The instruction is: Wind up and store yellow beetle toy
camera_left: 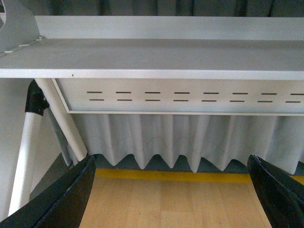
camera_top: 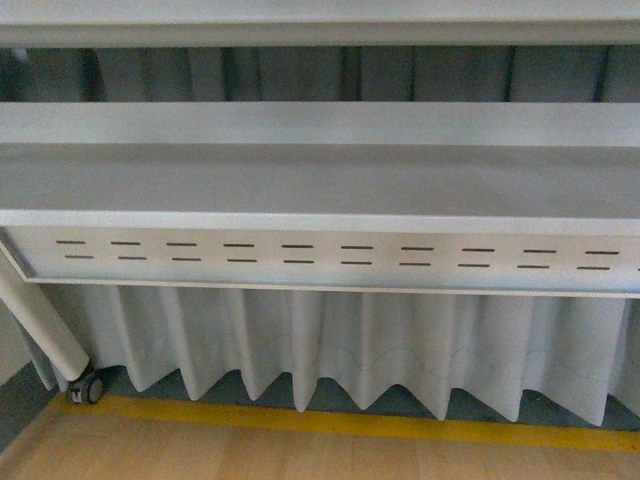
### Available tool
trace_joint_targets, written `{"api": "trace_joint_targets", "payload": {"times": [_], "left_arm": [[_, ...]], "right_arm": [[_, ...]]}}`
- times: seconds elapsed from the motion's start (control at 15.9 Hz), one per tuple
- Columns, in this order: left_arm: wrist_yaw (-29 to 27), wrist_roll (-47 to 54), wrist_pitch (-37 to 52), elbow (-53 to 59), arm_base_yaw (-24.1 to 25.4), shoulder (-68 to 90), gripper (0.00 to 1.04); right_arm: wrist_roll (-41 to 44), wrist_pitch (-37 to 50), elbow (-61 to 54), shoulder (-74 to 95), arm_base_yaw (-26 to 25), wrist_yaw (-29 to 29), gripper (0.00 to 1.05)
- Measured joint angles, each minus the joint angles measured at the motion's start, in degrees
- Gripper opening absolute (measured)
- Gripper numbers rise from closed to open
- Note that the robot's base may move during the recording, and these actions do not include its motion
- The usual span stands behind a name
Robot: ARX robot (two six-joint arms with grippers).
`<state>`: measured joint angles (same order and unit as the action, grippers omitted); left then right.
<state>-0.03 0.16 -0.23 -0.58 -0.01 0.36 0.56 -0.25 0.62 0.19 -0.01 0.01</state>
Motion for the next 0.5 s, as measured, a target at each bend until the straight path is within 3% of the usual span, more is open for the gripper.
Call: {"api": "trace_joint_targets", "payload": {"times": [0.5], "left_arm": [[0.00,0.00,0.00,0.00,0.00,0.00,0.98]], "right_arm": [[0.00,-0.02,0.00,0.00,0.00,0.00,0.98]]}}
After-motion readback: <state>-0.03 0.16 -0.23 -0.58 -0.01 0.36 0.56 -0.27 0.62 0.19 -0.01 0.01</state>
